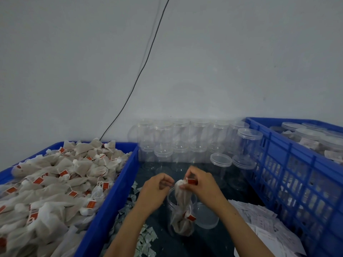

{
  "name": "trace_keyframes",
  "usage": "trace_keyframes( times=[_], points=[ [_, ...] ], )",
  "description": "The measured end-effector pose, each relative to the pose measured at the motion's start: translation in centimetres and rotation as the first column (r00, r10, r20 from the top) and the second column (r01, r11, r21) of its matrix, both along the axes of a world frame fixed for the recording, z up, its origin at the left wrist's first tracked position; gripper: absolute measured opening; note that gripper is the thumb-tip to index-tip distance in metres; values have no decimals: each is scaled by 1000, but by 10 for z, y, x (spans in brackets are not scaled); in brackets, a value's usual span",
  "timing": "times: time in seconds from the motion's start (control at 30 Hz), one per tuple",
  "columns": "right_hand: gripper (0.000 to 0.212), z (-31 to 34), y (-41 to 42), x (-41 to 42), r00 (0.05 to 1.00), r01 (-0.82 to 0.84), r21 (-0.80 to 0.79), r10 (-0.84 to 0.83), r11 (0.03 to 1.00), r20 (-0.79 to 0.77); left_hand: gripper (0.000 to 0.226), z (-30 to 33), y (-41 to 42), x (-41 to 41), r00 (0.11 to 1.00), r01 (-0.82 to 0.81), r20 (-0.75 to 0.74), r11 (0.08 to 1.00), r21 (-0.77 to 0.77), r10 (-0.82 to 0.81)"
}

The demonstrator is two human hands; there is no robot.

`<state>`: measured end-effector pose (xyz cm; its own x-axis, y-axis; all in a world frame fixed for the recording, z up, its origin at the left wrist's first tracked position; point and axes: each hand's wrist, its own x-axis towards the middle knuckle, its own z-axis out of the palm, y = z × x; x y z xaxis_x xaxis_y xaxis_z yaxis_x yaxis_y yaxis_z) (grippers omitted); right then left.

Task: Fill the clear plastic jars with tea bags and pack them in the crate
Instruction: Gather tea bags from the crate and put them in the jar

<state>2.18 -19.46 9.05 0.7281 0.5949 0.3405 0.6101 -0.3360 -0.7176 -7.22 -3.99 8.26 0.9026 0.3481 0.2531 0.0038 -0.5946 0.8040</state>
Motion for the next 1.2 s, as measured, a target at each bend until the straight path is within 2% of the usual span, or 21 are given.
trace_keyframes(
  times=[0.07, 0.13, 0.2, 0.3, 0.5, 0.57, 0.63, 0.7, 0.8, 0.9, 0.97, 1.03, 1.1, 1.13, 1.2],
  points=[
    [27, 5, 0, 1, 976, -4, -230, 53, 973, 209, 21, -2, 2, 0, 1000, -4, 14, 1000, 6, 4],
    [17, 12, 2, -1, 894, 60, -422, 139, 905, 426, 22, -4, 3, 1, 1000, -14, 13, 1000, 7, 13],
    [19, 16, 5, -2, 836, 145, -539, 189, 830, 516, 22, -5, 2, 2, 1000, -21, 12, 1000, -6, 21],
    [20, 15, 14, -8, 825, 179, -647, 246, 741, 510, 24, -9, 0, 3, 999, -40, 19, 999, -25, 41],
    [15, 18, 28, -17, 874, 108, -744, 294, 659, 387, 24, -14, 1, 4, 995, -86, 43, 995, -54, 88],
    [16, 23, 26, -17, 884, 85, -745, 295, 661, 363, 24, -16, 3, 4, 994, -94, 42, 993, -71, 98],
    [16, 24, 23, -15, 882, 68, -700, 286, 711, 375, 23, -17, 7, 3, 994, -104, 36, 990, -94, 108],
    [31, 24, 20, -17, 886, 42, -664, 279, 746, 370, 23, -19, 11, 3, 992, -114, 36, 988, -107, 118],
    [33, 20, 19, -23, 894, -73, -659, 342, 749, 289, 23, -23, 15, 3, 991, -132, 20, 983, -125, 135],
    [37, 21, 20, -26, 937, -120, -685, 311, 719, 162, 25, -27, 17, 3, 989, -145, -11, 978, -147, 145],
    [41, 24, 21, -25, 941, -115, -740, 311, 662, 132, 26, -30, 17, 1, 988, -154, -20, 976, -154, 152],
    [43, 26, 19, -24, 941, -137, -748, 322, 649, 107, 26, -32, 15, -2, 988, -152, -18, 976, -159, 151],
    [45, 27, 12, -23, 941, -154, -687, 317, 710, 116, 25, -33, 14, -5, 989, -145, 12, 977, -154, 148],
    [46, 25, 6, -23, 944, -155, -615, 299, 774, 138, 25, -33, 13, -7, 989, -141, 32, 979, -145, 147],
    [42, 18, -10, -24, 968, -127, -346, 192, 930, 161, 25, -31, 14, -10, 987, -134, 71, 982, -136, 144]
  ],
)
